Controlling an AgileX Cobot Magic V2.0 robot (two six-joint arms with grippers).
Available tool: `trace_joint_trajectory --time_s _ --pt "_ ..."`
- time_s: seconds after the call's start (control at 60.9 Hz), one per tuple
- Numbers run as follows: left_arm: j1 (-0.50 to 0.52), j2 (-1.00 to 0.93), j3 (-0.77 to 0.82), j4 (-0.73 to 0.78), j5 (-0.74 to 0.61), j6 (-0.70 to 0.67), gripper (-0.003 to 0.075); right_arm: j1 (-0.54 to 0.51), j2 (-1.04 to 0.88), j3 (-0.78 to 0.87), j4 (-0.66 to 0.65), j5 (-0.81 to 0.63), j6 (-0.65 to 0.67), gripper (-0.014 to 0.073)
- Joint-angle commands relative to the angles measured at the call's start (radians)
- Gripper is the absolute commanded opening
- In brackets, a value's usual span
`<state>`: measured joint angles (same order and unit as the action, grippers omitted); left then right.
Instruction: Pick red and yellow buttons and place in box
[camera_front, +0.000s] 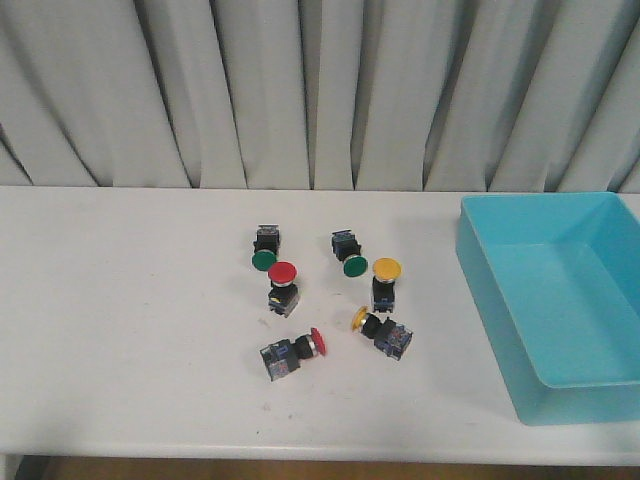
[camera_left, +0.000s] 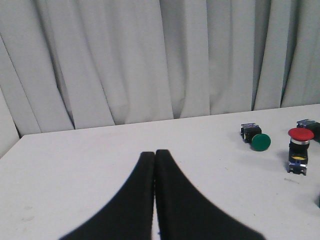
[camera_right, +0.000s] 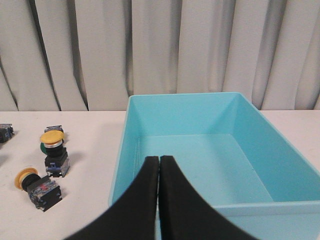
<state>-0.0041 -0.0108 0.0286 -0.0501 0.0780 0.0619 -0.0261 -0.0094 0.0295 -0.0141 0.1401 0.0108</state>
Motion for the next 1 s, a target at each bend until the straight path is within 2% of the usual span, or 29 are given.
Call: trace_joint_trajectory --time_s 0.0,0.788,0.854,0.903,0.985 --pt "-0.005 -0.014 0.047 0.0 -0.073 -0.009 -0.0006 0.002 -0.011 0.007 -0.004 -0.071 -0.011 -0.0006" --pt "-0.005 -0.014 0.047 0.0 -0.083 -0.006 -0.0006 0.009 -0.009 0.007 -0.004 -0.072 -0.011 -0.0004" --pt "-0.005 -0.014 0.046 0.02 -0.149 0.015 -0.0006 0.009 -0.009 0.007 -0.003 -0.096 -0.011 -0.0004" --pt "-0.005 -0.014 0.04 0.02 -0.255 0.019 -0.0006 0.009 -0.009 0.004 -0.003 -0.163 -0.011 -0.0003" --pt "-0.005 -0.012 0.014 0.017 -0.427 -0.013 -0.0006 0.009 -0.009 -0.036 -0.003 -0.424 -0.006 -0.0004"
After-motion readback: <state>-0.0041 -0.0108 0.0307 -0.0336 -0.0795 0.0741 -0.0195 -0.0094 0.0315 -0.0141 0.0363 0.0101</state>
